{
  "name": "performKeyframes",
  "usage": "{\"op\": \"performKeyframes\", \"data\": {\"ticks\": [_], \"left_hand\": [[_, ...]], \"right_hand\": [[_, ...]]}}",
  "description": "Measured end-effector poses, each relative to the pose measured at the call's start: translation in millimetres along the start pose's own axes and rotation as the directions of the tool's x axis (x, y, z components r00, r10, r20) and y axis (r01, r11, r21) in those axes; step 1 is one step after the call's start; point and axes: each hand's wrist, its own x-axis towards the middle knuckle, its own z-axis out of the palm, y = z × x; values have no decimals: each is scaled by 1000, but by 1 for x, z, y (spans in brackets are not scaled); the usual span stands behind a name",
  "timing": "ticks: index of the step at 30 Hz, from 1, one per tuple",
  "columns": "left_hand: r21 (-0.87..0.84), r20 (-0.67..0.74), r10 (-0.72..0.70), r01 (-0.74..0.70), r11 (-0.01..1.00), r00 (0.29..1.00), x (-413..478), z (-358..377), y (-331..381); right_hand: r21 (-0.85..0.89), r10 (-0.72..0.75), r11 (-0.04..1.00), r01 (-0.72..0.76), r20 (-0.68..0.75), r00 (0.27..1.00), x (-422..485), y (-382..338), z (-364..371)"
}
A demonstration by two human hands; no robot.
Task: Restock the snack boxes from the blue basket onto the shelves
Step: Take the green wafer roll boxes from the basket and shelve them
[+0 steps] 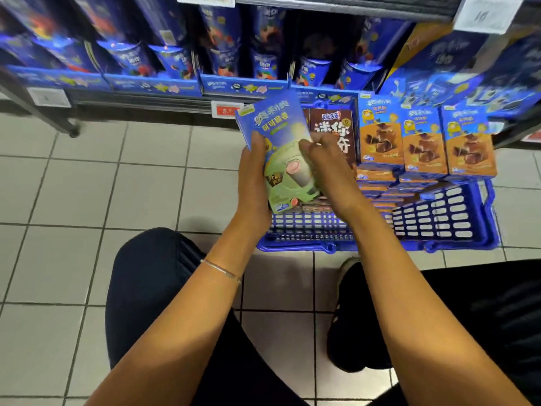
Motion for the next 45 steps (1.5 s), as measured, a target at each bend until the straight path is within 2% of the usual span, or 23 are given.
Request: {"op": "performKeyframes", "data": {"ticks": [6, 11, 15, 21, 26, 30, 34, 37, 45], "left_hand": [[118, -69, 69, -60, 991, 995, 32, 16, 6], [211, -104, 124, -100, 972, 987, 14, 63, 54], [264, -180, 171, -120, 957, 969, -44, 122, 125], [304, -291, 166, -74, 950, 942, -145, 245, 282], [386, -254, 336, -223, 895, 907, -217, 341, 413], [389, -217, 446, -342, 855, 868, -254, 406, 495], [412, -185, 582, -475, 778, 792, -281, 449, 558], [352, -145, 615, -540, 764, 775, -296, 475, 598], [282, -3, 685, -656, 700, 729, -318, 534, 678]], "right_hand": [[56, -35, 998, 37, -39, 999, 17, -8, -6], [39, -37, 999, 38, -6, 999, 7, -63, -37], [59, -19, 998, 18, 14, 1000, -20, -156, -63], [6, -2, 1000, 1, 110, 994, -70, -359, -105], [35, -127, 992, 125, 85, 988, -109, -546, -135], [113, -241, 966, 232, 78, 967, -132, -665, -155], [129, -375, 924, 361, 103, 921, -147, -748, -168], [113, -461, 886, 450, 106, 881, -155, -797, -175], [222, -572, 808, 546, 75, 817, -155, -882, -191]]}}
